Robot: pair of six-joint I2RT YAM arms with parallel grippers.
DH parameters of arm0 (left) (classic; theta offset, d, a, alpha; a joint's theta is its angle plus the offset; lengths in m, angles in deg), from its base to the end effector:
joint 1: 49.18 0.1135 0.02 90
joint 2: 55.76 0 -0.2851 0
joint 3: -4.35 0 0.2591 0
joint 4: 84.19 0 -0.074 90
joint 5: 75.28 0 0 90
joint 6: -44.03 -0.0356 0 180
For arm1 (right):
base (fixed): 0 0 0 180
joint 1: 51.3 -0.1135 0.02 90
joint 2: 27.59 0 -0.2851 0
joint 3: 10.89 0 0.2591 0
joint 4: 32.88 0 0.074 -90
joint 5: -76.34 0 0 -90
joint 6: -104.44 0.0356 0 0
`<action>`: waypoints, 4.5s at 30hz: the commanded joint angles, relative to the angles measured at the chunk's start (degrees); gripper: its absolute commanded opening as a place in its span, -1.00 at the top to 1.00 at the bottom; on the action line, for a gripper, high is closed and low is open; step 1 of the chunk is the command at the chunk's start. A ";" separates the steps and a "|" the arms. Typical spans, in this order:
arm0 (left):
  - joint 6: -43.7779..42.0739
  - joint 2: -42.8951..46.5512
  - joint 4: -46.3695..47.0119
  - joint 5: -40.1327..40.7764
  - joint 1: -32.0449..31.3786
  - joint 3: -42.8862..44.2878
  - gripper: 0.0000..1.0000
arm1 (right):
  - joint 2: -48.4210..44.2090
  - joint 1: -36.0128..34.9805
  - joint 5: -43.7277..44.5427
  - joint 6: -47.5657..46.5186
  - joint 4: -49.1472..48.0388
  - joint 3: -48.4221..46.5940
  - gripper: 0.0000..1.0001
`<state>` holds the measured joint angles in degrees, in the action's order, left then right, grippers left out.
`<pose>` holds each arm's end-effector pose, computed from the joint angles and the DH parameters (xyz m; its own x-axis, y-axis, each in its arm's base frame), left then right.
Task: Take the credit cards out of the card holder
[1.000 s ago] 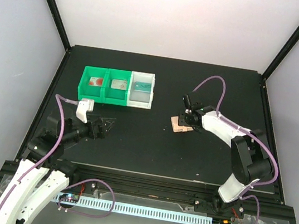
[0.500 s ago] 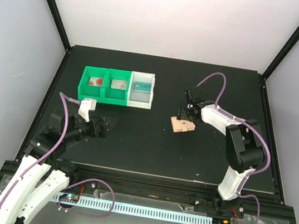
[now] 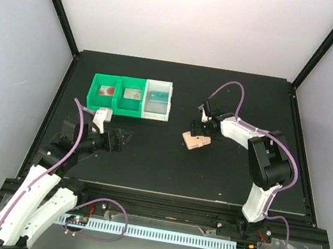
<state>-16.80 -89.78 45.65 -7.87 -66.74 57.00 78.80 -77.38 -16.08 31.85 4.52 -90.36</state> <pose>0.1106 -0.0493 0.2999 -0.7233 -0.2431 -0.6464 0.2728 0.7593 -0.5909 0.3397 0.1679 0.1710 -0.9087 -0.1120 -0.4021 -0.1926 0.9671 0.1660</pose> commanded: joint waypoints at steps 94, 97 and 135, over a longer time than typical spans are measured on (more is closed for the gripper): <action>6.41 -1.71 8.32 20.35 -16.92 -4.93 -0.98 | -11.22 -27.38 3.78 17.61 1.15 6.48 0.29; 6.45 1.05 5.93 21.64 -16.97 -4.14 -0.98 | -10.12 -27.68 4.65 17.29 2.21 5.53 0.29; 12.38 10.77 3.71 22.43 -16.96 -12.33 -0.98 | -0.81 -33.15 12.63 17.30 8.26 2.12 0.65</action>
<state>-6.31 -78.86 48.53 15.46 -83.55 45.81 76.64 -110.10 -2.35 49.27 12.63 -88.85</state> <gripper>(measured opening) 0.989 0.180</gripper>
